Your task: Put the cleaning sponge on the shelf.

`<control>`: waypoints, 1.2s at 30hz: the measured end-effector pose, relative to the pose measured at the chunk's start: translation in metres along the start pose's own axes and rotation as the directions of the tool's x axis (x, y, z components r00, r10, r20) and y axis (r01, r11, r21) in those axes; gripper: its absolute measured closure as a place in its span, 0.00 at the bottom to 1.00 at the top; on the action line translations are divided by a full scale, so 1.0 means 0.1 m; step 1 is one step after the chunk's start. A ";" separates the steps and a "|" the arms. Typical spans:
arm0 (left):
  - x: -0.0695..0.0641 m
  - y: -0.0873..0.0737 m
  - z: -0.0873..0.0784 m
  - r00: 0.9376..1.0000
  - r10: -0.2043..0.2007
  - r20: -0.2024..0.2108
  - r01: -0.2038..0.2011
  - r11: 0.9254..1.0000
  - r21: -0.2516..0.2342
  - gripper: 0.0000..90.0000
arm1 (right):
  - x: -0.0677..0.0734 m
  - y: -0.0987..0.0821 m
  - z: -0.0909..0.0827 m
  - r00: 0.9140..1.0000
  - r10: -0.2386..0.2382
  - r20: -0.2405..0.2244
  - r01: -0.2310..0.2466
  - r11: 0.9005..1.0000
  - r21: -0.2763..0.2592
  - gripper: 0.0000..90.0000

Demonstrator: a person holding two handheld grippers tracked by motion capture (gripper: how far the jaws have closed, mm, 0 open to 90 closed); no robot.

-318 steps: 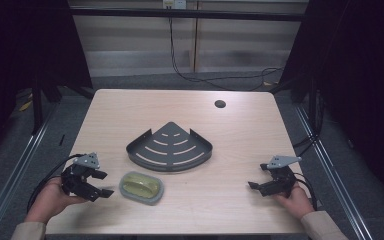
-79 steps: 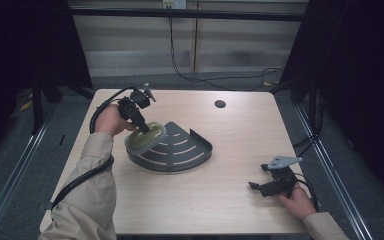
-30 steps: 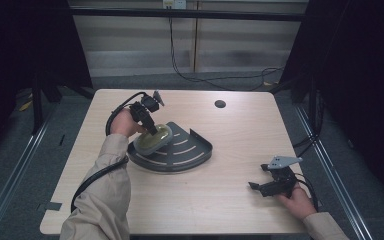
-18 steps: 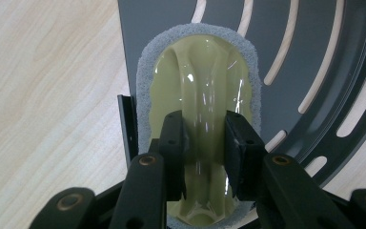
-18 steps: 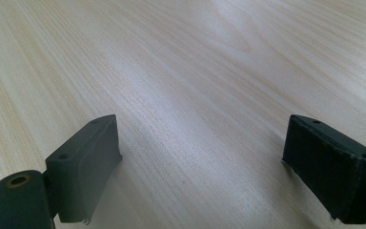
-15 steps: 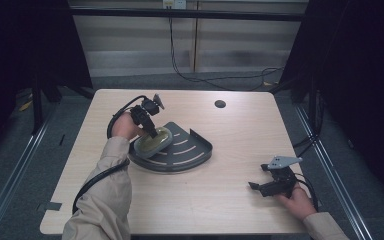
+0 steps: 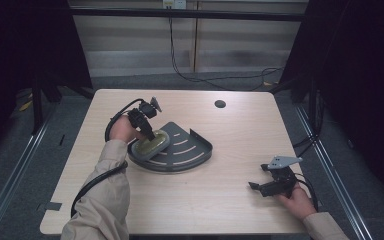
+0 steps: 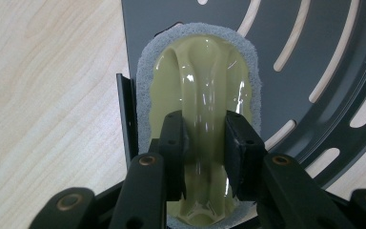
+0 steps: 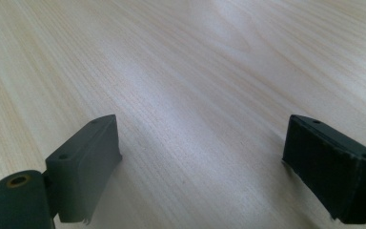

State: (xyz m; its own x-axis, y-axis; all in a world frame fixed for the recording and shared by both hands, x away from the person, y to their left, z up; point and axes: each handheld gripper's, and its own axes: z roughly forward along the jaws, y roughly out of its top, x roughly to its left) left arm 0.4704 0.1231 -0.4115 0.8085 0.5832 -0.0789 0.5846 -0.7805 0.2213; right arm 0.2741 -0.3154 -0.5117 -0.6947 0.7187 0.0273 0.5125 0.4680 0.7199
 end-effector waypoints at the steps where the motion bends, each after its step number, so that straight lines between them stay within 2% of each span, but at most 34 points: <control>1: 0.01 0.00 0.00 1.000 0.010 0.000 -0.010 1.000 0.004 0.79 | 0.00 0.00 0.00 1.000 0.001 0.001 -0.001 1.000 0.000 0.13; 15: 0.02 -0.05 0.05 1.000 -0.019 -0.015 0.019 1.000 0.004 0.79 | 0.00 0.00 0.00 1.000 0.000 0.000 0.000 1.000 0.000 0.13; 36: 0.01 -0.08 0.04 0.999 -0.034 -0.021 0.034 0.999 0.016 0.78 | 0.00 0.00 0.00 1.000 0.001 0.001 -0.001 1.000 0.000 0.13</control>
State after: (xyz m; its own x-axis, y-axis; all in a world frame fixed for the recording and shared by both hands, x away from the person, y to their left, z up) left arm 0.4667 0.1288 -0.4171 0.7868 0.6137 -0.0659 0.6128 -0.7638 0.2028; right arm 0.2740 -0.3154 -0.5117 -0.6940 0.7194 0.0271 0.5131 0.4679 0.7196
